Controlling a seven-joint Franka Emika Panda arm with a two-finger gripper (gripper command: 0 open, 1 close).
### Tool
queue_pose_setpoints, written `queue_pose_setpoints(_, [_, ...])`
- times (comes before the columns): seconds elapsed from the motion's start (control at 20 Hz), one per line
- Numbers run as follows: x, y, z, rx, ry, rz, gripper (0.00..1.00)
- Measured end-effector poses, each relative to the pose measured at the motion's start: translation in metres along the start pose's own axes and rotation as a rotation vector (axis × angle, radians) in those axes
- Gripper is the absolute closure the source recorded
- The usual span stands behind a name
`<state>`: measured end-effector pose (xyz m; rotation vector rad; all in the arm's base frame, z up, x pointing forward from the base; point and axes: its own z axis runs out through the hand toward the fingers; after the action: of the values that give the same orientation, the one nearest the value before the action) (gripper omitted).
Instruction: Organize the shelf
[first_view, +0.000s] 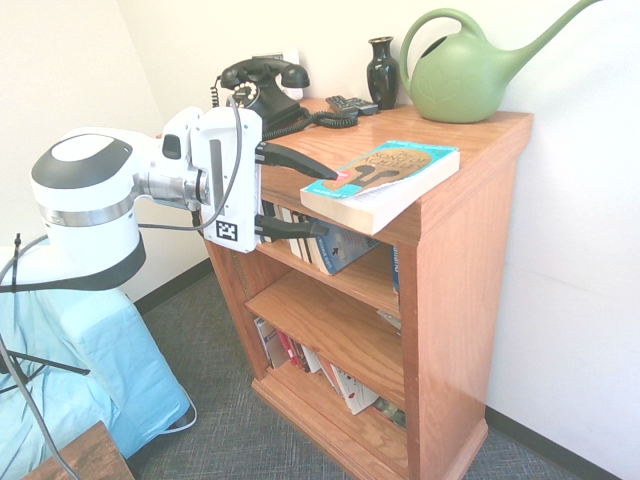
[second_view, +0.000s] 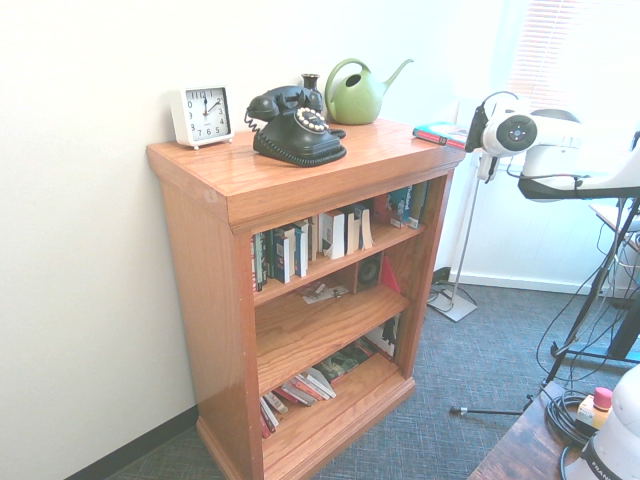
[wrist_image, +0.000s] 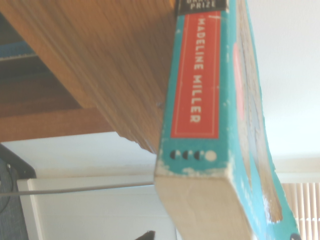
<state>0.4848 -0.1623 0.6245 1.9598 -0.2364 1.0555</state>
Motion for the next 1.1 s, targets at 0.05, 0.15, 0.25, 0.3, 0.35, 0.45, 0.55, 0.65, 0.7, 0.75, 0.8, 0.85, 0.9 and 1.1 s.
queue_pose_setpoints(0.05, [0.002,0.001,0.004,0.009,0.009,0.000,0.00])
queue_pose_setpoints(0.15, [0.004,0.000,0.010,0.032,0.025,0.001,0.00])
queue_pose_setpoints(0.25, [0.006,-0.004,0.013,0.053,0.038,-0.003,0.00])
queue_pose_setpoints(0.3, [0.007,-0.007,0.013,0.061,0.043,-0.005,0.00])
queue_pose_setpoints(0.35, [0.008,-0.009,0.014,0.064,0.044,-0.008,0.00])
queue_pose_setpoints(0.45, [0.009,-0.012,0.016,0.069,0.047,-0.012,0.00])
queue_pose_setpoints(0.55, [0.012,-0.012,0.019,0.069,0.051,-0.012,0.00])
queue_pose_setpoints(0.65, [0.016,-0.013,0.023,0.068,0.053,-0.013,0.00])
queue_pose_setpoints(0.7, [0.017,-0.014,0.026,0.067,0.053,-0.014,1.00])
queue_pose_setpoints(0.75, [0.018,-0.016,0.028,0.067,0.052,-0.016,1.00])
queue_pose_setpoints(0.8, [0.018,-0.017,0.030,0.066,0.051,-0.018,1.00])
queue_pose_setpoints(0.85, [0.020,-0.018,0.032,0.066,0.052,-0.019,1.00])
queue_pose_setpoints(0.9, [0.021,-0.019,0.034,0.065,0.051,-0.018,1.00])
queue_pose_setpoints(1.1, [0.026,-0.020,0.039,0.062,0.054,-0.017,1.00])
